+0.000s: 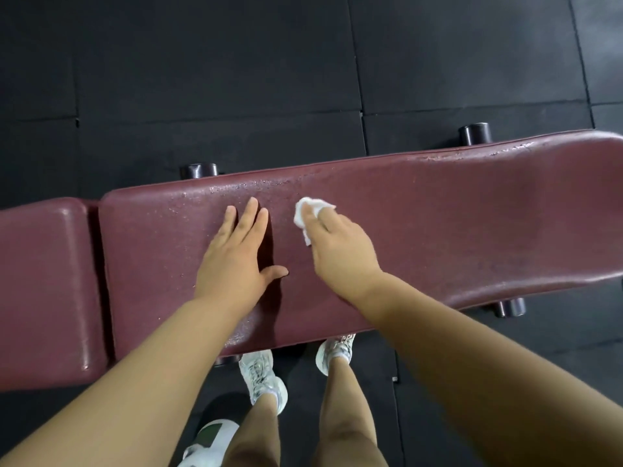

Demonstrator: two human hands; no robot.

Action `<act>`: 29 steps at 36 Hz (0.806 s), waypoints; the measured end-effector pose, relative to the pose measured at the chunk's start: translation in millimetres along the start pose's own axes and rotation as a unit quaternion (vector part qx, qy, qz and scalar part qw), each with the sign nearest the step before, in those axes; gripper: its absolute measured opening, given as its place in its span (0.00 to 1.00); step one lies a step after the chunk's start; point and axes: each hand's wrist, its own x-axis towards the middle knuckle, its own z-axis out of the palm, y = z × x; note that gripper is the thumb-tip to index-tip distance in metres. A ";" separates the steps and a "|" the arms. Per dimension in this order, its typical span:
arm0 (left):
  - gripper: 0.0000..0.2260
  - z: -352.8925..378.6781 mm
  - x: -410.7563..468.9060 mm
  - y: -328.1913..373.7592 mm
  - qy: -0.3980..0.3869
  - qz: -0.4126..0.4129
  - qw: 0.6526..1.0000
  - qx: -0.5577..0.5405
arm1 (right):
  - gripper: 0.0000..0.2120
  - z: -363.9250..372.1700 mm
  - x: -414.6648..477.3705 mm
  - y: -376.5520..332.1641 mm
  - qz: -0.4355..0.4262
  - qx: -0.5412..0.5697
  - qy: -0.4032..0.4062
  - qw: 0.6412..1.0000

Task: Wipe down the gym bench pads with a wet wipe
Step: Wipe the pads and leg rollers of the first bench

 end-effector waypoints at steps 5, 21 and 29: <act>0.41 2.6 0.7 -2.5 0.012 0.010 1.000 0.009 | 0.19 -26.8 -13.3 50.0 -0.037 -0.095 0.018 0.995; 0.40 4.5 0.8 -1.8 0.025 0.029 0.999 0.034 | 0.22 9.5 -94.7 -2.2 0.008 -0.016 -0.037 0.999; 0.40 3.6 -0.5 2.1 0.041 0.024 0.997 0.066 | 0.16 -20.3 -111.8 68.3 0.469 0.006 0.122 0.875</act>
